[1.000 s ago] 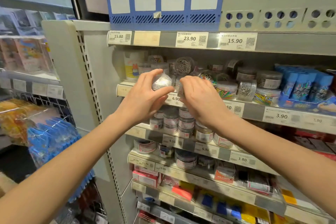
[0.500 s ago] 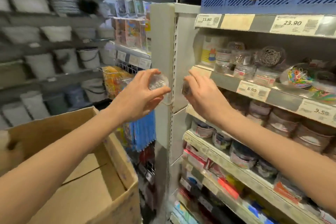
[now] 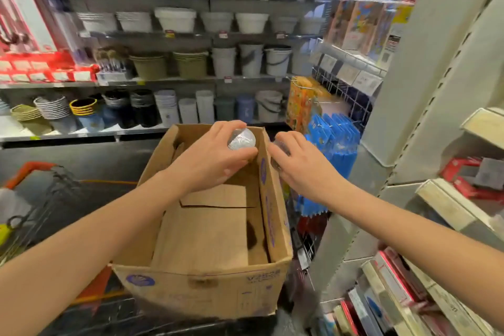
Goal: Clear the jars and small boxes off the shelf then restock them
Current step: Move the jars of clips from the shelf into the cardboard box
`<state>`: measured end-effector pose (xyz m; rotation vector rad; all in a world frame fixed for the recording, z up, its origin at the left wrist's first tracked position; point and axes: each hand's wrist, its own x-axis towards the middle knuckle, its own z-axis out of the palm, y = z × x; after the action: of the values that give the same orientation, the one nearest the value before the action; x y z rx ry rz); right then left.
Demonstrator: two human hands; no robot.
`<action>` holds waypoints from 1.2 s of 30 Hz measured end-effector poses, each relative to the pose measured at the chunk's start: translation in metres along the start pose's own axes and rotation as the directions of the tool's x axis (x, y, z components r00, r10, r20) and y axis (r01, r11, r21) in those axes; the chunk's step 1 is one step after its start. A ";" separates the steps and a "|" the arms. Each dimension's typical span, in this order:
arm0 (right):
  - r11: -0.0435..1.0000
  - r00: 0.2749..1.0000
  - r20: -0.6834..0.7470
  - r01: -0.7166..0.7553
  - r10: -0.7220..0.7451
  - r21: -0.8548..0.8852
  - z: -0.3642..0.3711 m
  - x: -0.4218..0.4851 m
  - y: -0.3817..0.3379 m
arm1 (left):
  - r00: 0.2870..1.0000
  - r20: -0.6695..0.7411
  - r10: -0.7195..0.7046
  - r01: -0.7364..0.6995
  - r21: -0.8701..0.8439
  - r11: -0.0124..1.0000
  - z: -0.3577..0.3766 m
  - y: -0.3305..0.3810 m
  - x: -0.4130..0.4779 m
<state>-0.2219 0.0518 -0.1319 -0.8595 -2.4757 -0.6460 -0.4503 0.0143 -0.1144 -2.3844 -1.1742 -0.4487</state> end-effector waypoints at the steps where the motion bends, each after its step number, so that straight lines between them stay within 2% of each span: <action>1: 1.000 1.000 0.009 0.020 -0.020 0.021 0.007 0.006 -0.005 | 0.999 0.025 -0.024 0.023 0.019 1.000 0.006 -0.005 -0.009; 6: 0.996 0.988 0.140 0.062 -0.071 0.070 0.059 0.029 -0.029 | 0.980 0.180 -0.085 0.082 0.028 0.996 0.043 -0.032 -0.049; 13: 0.986 0.904 0.423 -0.121 0.061 0.117 0.143 0.041 -0.051 | 0.910 0.408 -0.068 0.097 -0.049 0.994 0.118 -0.070 -0.063; 20: 0.937 0.829 0.514 -0.326 0.220 0.124 0.235 0.060 -0.069 | 0.761 0.640 -0.111 0.218 -0.089 0.972 0.217 -0.114 -0.069; 23: 0.920 0.758 0.598 -0.384 0.260 0.086 0.276 0.070 -0.084 | 0.650 0.730 -0.209 0.381 -0.076 0.922 0.260 -0.124 -0.085; 25: 0.901 0.723 0.646 -0.416 0.245 0.123 0.300 0.073 -0.094 | 0.591 0.750 -0.296 0.511 -0.064 0.857 0.282 -0.126 -0.100; 28: 0.866 0.713 0.655 -0.467 0.252 0.175 0.332 0.074 -0.108 | 0.553 0.730 -0.401 0.625 -0.045 0.780 0.309 -0.120 -0.119; 36: 0.657 0.611 0.717 -0.698 0.335 0.287 0.391 0.059 -0.156 | 0.480 0.665 -0.572 0.794 -0.053 0.605 0.342 -0.109 -0.143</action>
<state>-0.4633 0.1861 -0.4544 -1.6628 -2.4369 0.6665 -0.5900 0.1565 -0.4456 -2.2675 -2.6316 -0.1306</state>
